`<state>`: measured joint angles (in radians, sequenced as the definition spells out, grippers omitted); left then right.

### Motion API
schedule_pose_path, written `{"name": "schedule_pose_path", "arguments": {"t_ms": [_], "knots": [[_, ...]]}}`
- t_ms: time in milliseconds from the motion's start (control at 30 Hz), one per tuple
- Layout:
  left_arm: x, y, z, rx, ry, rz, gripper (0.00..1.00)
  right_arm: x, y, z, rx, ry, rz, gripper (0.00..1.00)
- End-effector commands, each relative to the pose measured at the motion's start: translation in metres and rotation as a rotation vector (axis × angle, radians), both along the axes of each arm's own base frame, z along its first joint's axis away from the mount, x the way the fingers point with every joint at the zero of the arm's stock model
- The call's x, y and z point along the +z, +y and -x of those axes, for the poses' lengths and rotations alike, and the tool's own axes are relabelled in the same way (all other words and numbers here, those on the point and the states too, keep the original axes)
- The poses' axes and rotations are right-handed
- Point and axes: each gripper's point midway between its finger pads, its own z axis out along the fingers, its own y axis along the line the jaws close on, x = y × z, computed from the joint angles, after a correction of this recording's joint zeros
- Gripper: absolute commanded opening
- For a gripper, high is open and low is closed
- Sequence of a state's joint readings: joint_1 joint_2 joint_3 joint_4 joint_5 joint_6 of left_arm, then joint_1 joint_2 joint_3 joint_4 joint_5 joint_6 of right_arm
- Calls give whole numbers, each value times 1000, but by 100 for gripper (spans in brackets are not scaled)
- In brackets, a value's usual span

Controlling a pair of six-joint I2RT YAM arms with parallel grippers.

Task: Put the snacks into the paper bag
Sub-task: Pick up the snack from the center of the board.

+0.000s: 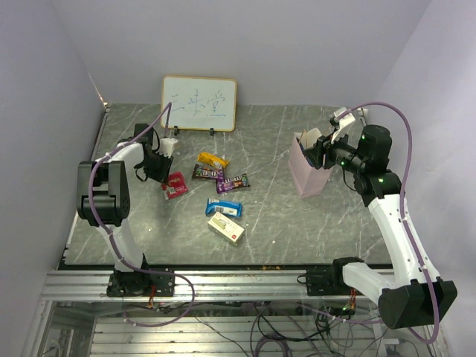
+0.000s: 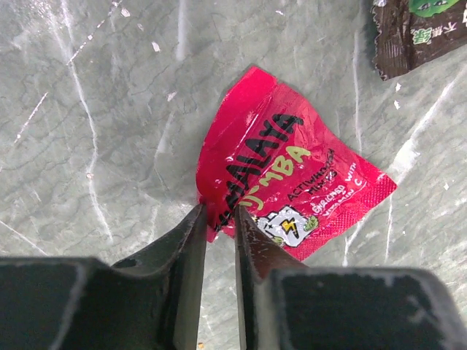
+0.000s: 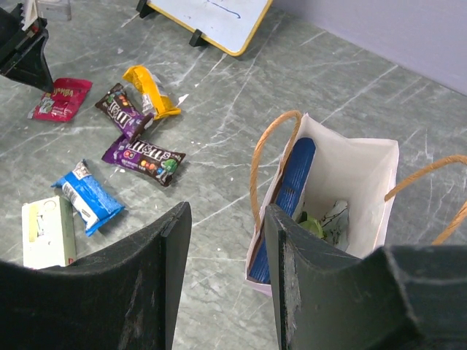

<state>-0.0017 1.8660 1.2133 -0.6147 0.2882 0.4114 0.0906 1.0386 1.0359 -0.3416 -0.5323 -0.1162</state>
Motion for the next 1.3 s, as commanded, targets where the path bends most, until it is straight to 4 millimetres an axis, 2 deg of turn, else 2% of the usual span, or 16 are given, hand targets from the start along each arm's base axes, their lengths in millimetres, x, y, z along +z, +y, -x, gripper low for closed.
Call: {"name": "schedule_pose_path", "arguments": {"t_ms": [0,100,267,500,633,767,967,1100,1200,1267], "knots": [[-8,3,11,-14,24,-22,25,4,0,0,3,-22,-9,45],[-5,3,10,-20,12,-23,16,3,-1,0,2,-20,-9,45],[7,-1,7,-37,-21,-5,7,2,-1,0,4,-21,-6,45],[29,-5,6,-78,-82,13,7,3,1,0,21,-28,-5,45],[49,-9,8,-121,-132,25,7,7,8,4,74,-39,-9,46],[71,-12,12,-157,-187,37,7,18,28,15,219,-58,-40,46],[122,-41,19,-245,-331,59,7,43,60,21,388,-114,-50,47],[163,-64,20,-302,-471,48,7,52,98,26,484,-159,-18,47],[196,-83,22,-335,-567,39,7,49,136,33,556,-147,-49,48],[215,-95,22,-352,-616,34,7,45,152,30,580,-102,-104,50]]}}
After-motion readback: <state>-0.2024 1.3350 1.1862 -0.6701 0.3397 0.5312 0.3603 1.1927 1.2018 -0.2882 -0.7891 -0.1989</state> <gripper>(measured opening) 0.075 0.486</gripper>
